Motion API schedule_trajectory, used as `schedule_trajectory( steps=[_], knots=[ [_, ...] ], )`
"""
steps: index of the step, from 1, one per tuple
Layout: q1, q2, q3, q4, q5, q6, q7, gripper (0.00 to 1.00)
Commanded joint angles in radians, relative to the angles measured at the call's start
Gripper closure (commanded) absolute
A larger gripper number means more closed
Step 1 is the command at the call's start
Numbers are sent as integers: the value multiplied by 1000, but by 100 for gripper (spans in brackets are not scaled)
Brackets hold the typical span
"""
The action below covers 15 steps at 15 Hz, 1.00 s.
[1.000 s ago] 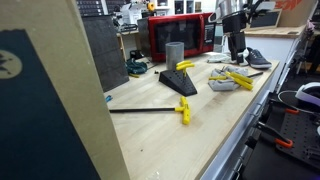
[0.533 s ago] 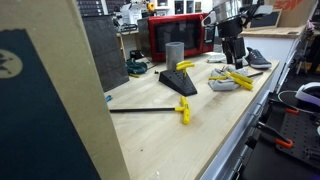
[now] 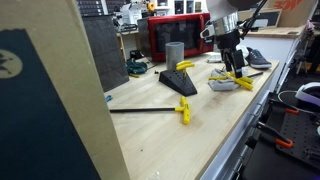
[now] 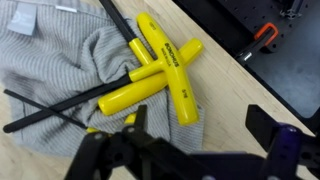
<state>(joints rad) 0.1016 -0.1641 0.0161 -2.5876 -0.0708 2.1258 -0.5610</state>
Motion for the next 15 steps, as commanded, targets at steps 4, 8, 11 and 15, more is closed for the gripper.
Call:
schedule_trajectory(
  steps=[4,8,11,15],
  knots=[
    [3,73,22,9,-12,55,6,34],
    [-1,56,26,3,1,30,10,65],
    [-4,25,25,-9,2,21,17,88],
    [-6,-17,24,-30,-8,18,32,95]
  ],
)
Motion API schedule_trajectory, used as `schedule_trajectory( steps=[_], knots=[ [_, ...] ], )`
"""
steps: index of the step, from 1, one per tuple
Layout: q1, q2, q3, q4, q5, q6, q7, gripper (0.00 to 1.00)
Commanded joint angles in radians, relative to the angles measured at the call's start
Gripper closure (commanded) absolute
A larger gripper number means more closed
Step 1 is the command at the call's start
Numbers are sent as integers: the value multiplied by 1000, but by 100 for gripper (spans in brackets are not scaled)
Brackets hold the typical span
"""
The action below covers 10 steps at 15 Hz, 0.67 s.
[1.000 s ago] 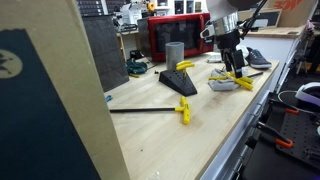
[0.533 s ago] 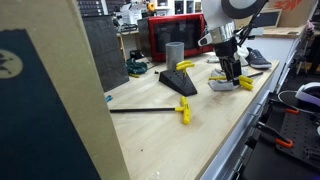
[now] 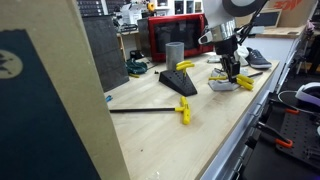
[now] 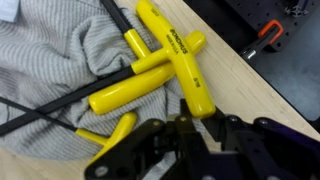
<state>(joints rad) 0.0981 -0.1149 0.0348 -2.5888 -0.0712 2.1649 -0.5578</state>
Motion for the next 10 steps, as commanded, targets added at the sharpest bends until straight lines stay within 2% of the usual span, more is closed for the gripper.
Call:
schedule_trajectory(
  steps=[1,2,3,4,10],
  knots=[
    [-2,-73,6,-32,-14,-20,34,91],
    [-1,-78,5,-35,-14,-21,37,65],
    [0,-83,5,-41,-15,-19,39,64],
    [1,-89,5,-46,-16,-18,38,58],
    [9,-119,4,-79,-15,-8,29,14]
  ],
)
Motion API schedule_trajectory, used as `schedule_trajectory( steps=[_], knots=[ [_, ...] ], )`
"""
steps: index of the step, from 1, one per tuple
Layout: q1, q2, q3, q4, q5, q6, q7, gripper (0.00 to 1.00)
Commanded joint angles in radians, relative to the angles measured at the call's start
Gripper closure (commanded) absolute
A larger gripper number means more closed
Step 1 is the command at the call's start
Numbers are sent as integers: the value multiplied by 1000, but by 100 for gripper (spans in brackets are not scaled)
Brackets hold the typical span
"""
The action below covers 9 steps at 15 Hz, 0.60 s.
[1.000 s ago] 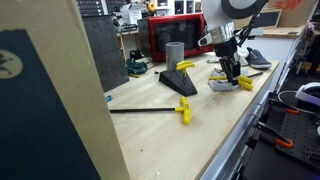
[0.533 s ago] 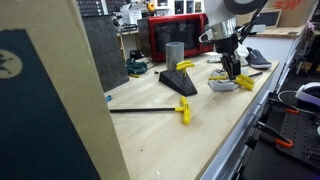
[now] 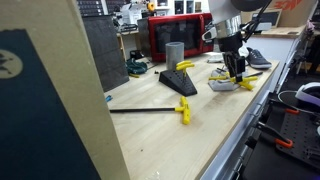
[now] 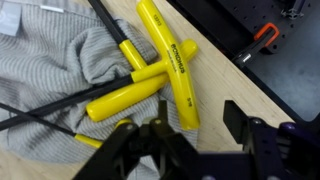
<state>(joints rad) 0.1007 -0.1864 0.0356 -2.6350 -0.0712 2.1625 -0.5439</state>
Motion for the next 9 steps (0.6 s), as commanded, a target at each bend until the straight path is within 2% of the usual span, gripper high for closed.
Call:
schedule_trajectory(
  steps=[1,2,5,6,8,9],
  knots=[
    [7,-53,3,-40,-15,-2,12,8],
    [8,-57,1,-45,-14,-1,8,1],
    [10,-59,-1,-60,-12,3,-1,0],
    [11,-59,-1,-66,-13,2,-1,25],
    [13,-64,-2,-76,-10,-1,-5,26],
    [14,-65,-2,-81,-10,-1,-5,34]
  ],
)
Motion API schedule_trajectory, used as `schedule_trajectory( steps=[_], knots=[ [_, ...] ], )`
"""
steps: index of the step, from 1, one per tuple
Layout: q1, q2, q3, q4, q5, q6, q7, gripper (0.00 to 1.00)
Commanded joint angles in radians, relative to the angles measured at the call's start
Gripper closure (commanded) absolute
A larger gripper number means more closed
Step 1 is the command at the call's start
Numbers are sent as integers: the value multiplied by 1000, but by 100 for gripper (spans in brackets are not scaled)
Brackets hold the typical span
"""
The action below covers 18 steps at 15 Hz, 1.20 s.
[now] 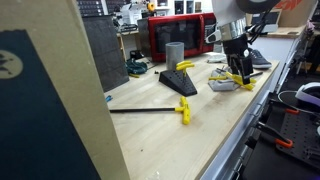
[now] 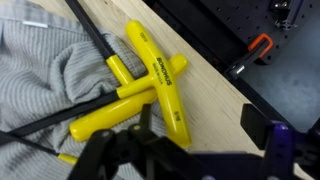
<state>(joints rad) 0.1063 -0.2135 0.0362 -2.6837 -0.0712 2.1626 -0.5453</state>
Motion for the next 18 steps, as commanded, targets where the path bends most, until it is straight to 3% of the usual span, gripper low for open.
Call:
schedule_trajectory(
  steps=[1,8,9,18],
  knots=[
    [8,-38,-3,-36,-11,-2,-4,41],
    [15,-42,2,-26,-9,-5,4,94],
    [19,-42,4,-23,-8,-6,6,98],
    [50,-73,6,24,40,-26,2,94]
  ],
)
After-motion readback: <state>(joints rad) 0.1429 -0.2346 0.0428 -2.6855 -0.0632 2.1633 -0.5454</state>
